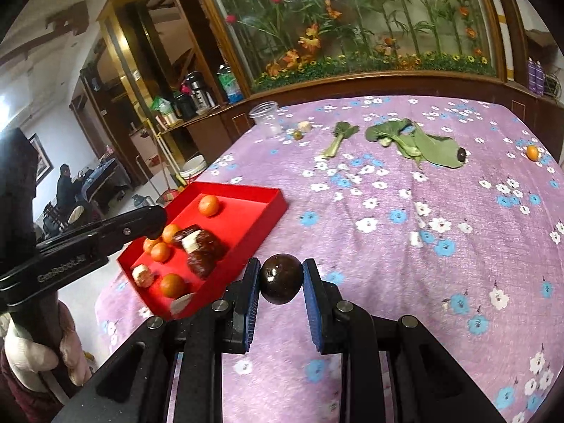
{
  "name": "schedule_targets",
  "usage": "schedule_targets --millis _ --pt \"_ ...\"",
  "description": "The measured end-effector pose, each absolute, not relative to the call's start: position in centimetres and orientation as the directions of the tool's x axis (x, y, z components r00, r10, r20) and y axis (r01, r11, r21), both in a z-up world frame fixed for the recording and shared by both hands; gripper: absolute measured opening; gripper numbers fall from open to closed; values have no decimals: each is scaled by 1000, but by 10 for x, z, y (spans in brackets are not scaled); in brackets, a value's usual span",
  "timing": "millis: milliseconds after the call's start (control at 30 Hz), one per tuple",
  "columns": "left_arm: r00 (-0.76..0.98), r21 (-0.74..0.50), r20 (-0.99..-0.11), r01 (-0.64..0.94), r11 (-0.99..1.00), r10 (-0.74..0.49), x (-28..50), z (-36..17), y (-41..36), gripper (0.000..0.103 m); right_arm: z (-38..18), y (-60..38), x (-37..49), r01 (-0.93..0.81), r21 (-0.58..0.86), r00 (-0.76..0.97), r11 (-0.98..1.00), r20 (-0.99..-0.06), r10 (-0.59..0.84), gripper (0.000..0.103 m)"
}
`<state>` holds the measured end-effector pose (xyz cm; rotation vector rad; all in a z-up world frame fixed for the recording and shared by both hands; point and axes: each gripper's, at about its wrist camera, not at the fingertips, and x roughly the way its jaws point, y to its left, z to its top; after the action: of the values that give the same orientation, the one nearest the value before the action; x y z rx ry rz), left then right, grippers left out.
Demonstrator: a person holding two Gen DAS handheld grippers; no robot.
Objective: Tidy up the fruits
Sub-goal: 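Carry both dark plums over the red tray and open both grippers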
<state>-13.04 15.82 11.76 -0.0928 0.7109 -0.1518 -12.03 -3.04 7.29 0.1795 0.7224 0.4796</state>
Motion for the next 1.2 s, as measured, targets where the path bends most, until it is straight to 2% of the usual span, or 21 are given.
schedule_targets --millis 500,1200 --pt "790 -64 -613 -71 995 17 -146 110 213 24 70 46 -123 -480 260 574 838 -629 524 27" --pt "711 -75 -697 -200 977 92 -95 60 280 24 45 147 -65 -560 263 461 786 -689 559 27"
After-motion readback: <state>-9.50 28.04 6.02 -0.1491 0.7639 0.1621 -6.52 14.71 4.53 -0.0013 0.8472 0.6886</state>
